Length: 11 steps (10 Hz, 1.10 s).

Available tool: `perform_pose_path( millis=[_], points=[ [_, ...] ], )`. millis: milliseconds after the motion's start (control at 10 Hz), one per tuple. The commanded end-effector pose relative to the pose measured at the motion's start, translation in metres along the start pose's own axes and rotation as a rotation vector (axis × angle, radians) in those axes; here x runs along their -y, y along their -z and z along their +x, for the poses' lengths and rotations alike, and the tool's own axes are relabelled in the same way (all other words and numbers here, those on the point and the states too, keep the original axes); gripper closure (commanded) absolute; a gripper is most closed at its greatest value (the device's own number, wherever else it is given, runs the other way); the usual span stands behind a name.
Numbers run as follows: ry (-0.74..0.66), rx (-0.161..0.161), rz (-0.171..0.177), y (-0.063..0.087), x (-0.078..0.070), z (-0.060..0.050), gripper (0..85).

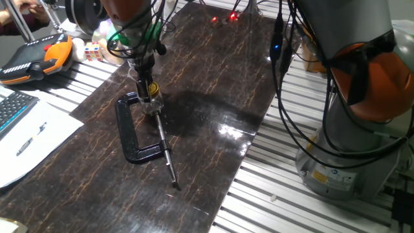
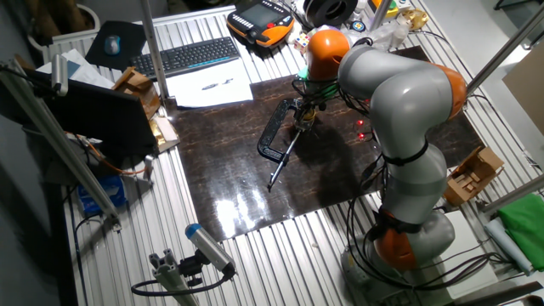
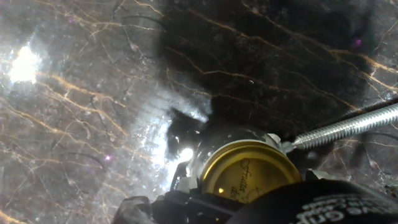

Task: Unscrew the lid from the jar

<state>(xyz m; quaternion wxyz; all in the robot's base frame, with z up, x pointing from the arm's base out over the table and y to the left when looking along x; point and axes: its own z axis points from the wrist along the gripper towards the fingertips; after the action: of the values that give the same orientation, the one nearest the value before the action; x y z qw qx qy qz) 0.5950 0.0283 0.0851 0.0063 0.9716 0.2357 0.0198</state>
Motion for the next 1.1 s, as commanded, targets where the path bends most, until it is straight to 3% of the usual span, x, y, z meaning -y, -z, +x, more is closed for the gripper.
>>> perform_pose_path(
  millis=[0,700,1000],
  points=[
    [0.000,0.000,0.000,-0.0004,-0.0001,-0.0002,0.0],
    [-0.004,-0.009,-0.006,-0.0008,-0.0004,-0.0004,0.3],
    [0.008,-0.013,-0.005,-0.0008,-0.0003,-0.0004,7.3]
  ],
)
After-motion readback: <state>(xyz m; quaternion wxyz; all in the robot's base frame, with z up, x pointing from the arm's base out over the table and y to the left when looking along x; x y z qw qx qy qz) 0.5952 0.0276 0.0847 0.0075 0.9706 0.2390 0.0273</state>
